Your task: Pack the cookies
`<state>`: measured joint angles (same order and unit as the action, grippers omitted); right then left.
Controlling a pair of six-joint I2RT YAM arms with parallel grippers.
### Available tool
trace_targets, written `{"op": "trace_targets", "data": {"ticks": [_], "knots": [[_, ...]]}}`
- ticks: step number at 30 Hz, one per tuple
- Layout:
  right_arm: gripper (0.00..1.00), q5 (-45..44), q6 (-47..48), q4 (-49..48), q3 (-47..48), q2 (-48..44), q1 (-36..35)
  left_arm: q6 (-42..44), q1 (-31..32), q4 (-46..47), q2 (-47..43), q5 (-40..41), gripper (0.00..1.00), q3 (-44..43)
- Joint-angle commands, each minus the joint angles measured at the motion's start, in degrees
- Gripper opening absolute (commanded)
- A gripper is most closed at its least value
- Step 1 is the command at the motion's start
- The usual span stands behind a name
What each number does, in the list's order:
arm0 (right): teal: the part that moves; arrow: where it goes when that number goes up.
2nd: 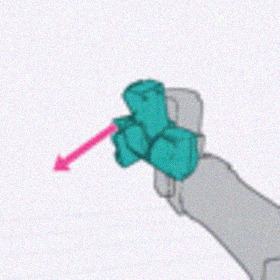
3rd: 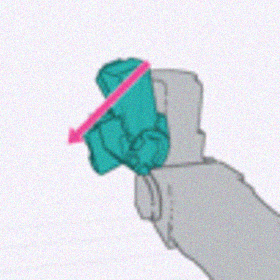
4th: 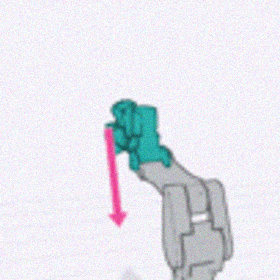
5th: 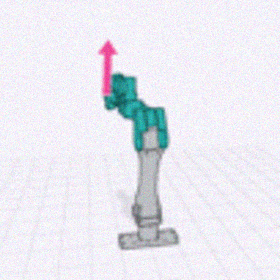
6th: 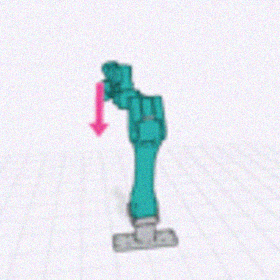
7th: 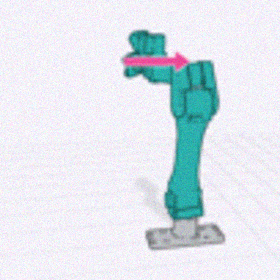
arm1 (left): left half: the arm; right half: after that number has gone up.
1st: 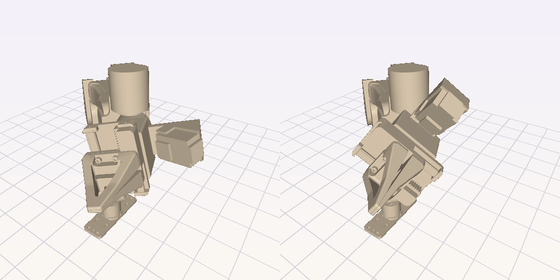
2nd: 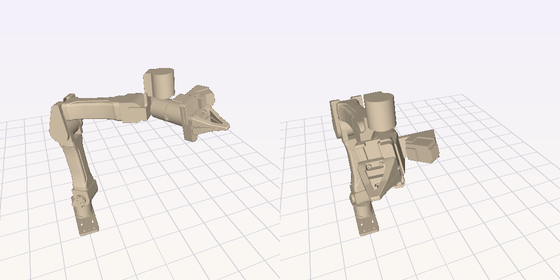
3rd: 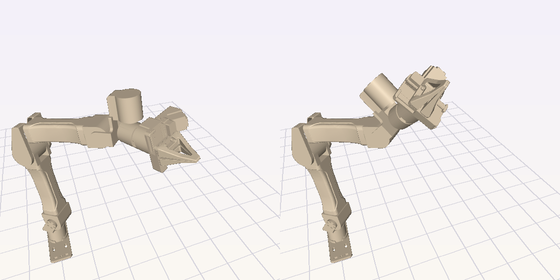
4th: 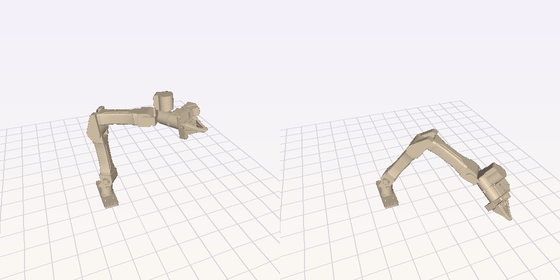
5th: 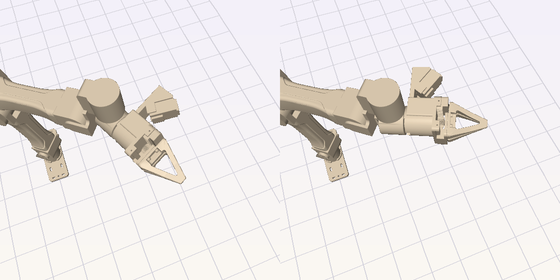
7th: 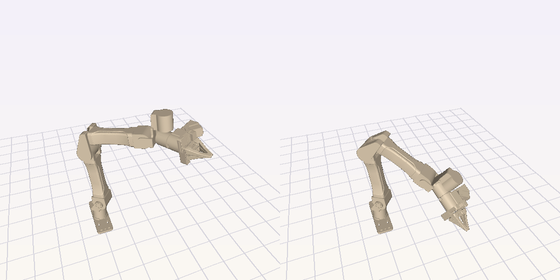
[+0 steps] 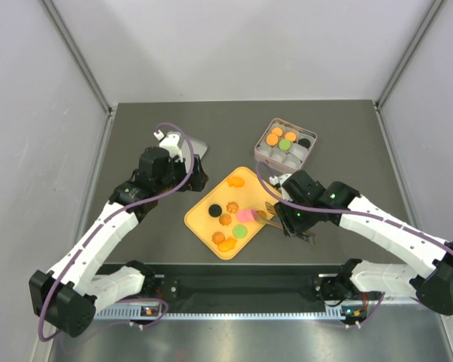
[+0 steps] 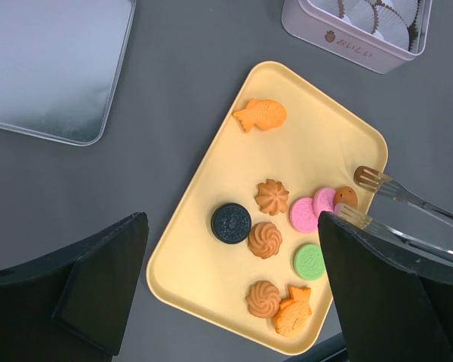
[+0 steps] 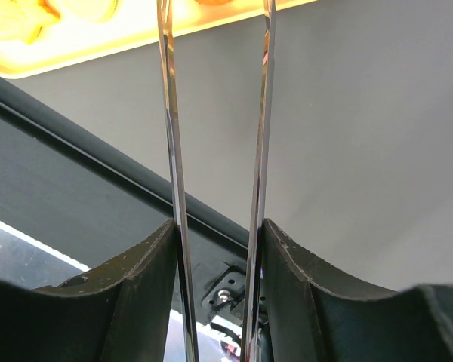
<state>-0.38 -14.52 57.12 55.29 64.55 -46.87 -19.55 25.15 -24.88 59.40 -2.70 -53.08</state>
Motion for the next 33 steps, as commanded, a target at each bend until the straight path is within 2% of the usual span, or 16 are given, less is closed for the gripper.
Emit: {"op": "trace_targets", "data": {"ticks": [1, 33], "knots": [[0.46, 0.12, 0.81, 0.80, 3.51, -1.27, -1.03, 0.22, -0.27, 0.89, -1.04, -0.46, 0.99, -0.01], [0.43, 0.65, 1.43, -0.70, 3.16, 2.06, -0.94, 0.22, -0.27, 0.89, -1.13, -0.64, 0.99, -0.01]]}}
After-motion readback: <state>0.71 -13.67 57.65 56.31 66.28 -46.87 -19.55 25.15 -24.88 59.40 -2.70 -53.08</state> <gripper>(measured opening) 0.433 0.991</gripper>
